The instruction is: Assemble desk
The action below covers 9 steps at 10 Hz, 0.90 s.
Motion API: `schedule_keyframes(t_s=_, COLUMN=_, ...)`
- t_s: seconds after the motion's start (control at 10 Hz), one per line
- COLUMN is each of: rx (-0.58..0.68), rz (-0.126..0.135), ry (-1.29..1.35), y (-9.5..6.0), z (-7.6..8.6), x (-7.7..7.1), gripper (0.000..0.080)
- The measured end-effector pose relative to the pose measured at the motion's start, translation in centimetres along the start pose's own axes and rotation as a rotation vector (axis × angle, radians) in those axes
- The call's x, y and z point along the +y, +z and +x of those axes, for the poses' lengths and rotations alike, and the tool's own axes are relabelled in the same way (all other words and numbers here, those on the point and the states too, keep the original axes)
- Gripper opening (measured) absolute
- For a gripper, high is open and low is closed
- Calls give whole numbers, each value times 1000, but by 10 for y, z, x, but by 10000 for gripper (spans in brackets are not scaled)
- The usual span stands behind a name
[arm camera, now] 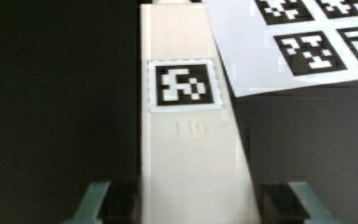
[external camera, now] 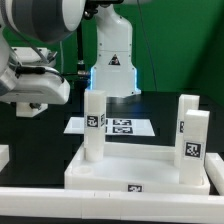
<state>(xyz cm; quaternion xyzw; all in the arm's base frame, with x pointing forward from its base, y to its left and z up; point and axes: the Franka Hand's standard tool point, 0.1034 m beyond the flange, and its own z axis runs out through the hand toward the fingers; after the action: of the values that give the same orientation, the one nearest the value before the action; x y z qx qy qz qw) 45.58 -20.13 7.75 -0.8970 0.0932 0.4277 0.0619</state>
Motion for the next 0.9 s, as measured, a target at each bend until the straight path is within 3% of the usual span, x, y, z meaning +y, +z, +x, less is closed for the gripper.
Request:
schedule_keyframes(t_s=0.3, rx=34, rz=-9, ry=-2, y=-5, z=4, x=1, gripper=290)
schedule_keyframes(t_s=0.6, rx=193, rz=-28, ry=-30, y=-49, z=-3, x=-13, gripper=290)
schedule_keyframes(t_s=0.8, rx=255, rz=-15, ry=-26, y=-70, z=-12, x=-20, gripper=290)
schedule_keyframes(t_s=0.9, rx=350, rz=-31, ry=-30, y=-76, z=-4, x=-17, gripper=290)
